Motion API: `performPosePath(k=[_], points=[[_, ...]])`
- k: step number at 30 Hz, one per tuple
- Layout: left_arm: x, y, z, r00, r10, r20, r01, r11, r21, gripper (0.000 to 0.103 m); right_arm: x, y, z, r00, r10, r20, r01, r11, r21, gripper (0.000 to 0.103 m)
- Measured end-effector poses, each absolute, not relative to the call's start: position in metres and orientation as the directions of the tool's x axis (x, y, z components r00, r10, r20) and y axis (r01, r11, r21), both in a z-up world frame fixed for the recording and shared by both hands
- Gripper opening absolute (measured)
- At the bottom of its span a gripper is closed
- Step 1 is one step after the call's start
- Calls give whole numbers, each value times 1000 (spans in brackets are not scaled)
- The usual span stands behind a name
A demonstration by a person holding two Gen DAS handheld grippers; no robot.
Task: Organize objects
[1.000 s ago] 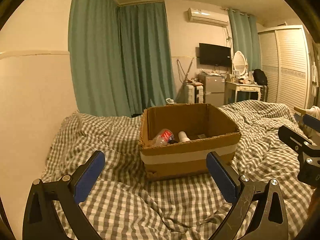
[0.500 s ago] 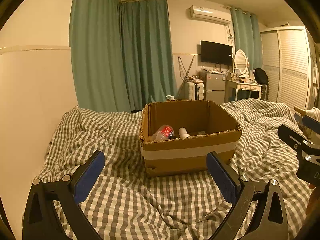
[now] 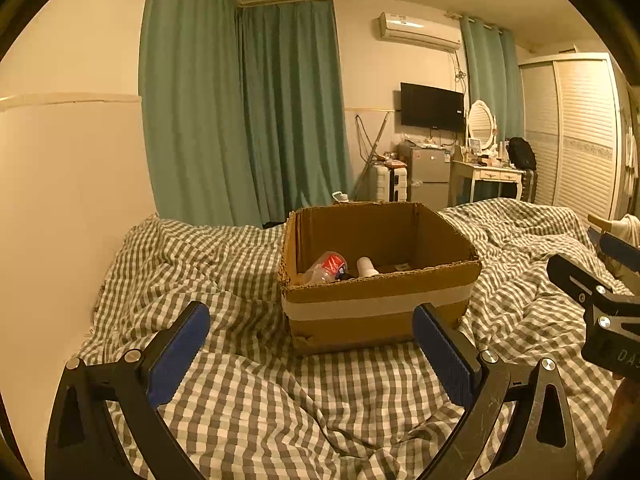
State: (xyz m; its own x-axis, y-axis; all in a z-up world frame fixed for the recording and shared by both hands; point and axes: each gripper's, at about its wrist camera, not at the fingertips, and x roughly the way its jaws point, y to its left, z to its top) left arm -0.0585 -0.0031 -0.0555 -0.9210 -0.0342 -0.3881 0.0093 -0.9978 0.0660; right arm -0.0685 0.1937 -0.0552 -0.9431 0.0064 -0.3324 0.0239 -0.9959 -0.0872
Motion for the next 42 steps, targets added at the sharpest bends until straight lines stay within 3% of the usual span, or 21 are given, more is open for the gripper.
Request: performPosePath(k=[42], points=[[-59,-4,-60,-917,-25,-398,8,-999,45,103,-71,198,-56,-935,21,-355,10,-996,-85,102]])
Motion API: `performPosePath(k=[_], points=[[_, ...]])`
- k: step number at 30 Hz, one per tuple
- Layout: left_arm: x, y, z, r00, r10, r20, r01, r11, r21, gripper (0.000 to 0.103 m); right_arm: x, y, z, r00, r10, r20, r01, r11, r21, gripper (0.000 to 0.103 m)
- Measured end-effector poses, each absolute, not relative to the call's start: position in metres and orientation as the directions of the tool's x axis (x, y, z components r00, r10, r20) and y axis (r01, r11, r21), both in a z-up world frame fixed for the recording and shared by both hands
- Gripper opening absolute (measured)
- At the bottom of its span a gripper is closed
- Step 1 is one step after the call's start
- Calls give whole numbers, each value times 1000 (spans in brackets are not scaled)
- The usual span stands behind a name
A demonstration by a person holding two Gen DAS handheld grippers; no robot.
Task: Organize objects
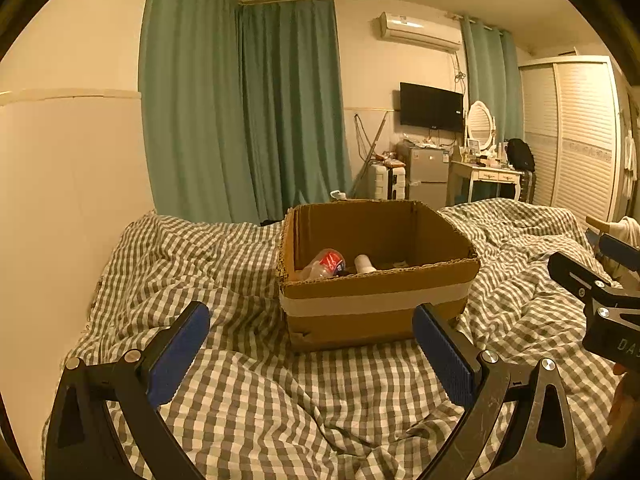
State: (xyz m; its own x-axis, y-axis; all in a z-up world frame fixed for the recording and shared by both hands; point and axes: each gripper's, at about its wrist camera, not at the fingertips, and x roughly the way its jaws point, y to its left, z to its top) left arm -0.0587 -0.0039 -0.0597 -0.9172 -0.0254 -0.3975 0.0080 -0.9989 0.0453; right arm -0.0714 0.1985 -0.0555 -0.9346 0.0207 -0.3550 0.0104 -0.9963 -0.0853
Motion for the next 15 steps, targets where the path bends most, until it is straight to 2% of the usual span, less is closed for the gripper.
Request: performPosePath(k=[15], points=[[-58,-2,-58,-918,-38,-394,16,-998,59,103,-72,196,-57,-931,22,-365,16,-995,-100,102]])
